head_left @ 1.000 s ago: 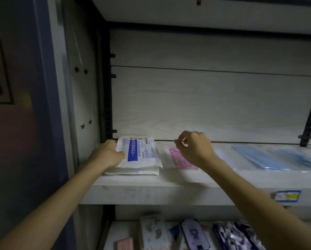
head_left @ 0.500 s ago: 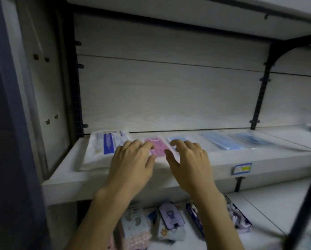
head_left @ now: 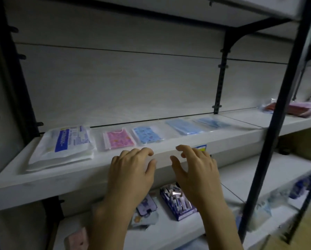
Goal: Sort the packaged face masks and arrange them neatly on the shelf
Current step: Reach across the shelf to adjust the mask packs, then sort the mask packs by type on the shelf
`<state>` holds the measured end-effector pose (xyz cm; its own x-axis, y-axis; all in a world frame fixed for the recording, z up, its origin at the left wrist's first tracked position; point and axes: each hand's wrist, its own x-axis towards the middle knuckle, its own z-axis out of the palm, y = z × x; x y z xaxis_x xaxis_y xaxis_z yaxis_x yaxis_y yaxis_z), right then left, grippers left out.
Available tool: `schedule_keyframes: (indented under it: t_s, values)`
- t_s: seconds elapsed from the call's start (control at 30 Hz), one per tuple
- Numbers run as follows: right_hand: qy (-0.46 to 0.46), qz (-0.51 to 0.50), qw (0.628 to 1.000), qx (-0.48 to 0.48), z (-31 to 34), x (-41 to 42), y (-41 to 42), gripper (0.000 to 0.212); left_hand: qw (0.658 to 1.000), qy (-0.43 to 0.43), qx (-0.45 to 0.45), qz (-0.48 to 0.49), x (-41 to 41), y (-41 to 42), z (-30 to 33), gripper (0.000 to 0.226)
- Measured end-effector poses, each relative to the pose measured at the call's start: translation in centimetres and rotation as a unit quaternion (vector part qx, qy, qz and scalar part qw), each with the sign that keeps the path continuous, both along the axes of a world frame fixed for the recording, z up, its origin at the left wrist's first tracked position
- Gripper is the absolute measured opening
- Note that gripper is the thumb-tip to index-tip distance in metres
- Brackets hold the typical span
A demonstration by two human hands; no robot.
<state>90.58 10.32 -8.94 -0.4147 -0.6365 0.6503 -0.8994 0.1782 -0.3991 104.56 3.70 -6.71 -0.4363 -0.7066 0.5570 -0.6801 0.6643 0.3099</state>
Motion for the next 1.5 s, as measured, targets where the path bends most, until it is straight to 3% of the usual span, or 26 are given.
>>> schedule_keyframes:
  t_s: [0.73,1.13,1.5]
  values:
    - [-0.047,-0.05,0.998,0.011,-1.7,-27.8,17.1,0.038,0.995,-0.033,0.039,-0.084,-29.1,14.5,-2.4,0.033]
    - [-0.07,-0.096,0.992,0.032,-2.2,-42.3,17.8,0.04,0.985,-0.015,0.068,-0.155,-45.5,13.4,-3.0,0.033]
    - [-0.064,-0.136,0.989,-0.004,-0.6,-57.5,14.3,0.032,0.974,0.059,0.056,-0.213,-62.2,9.4,-1.3,0.027]
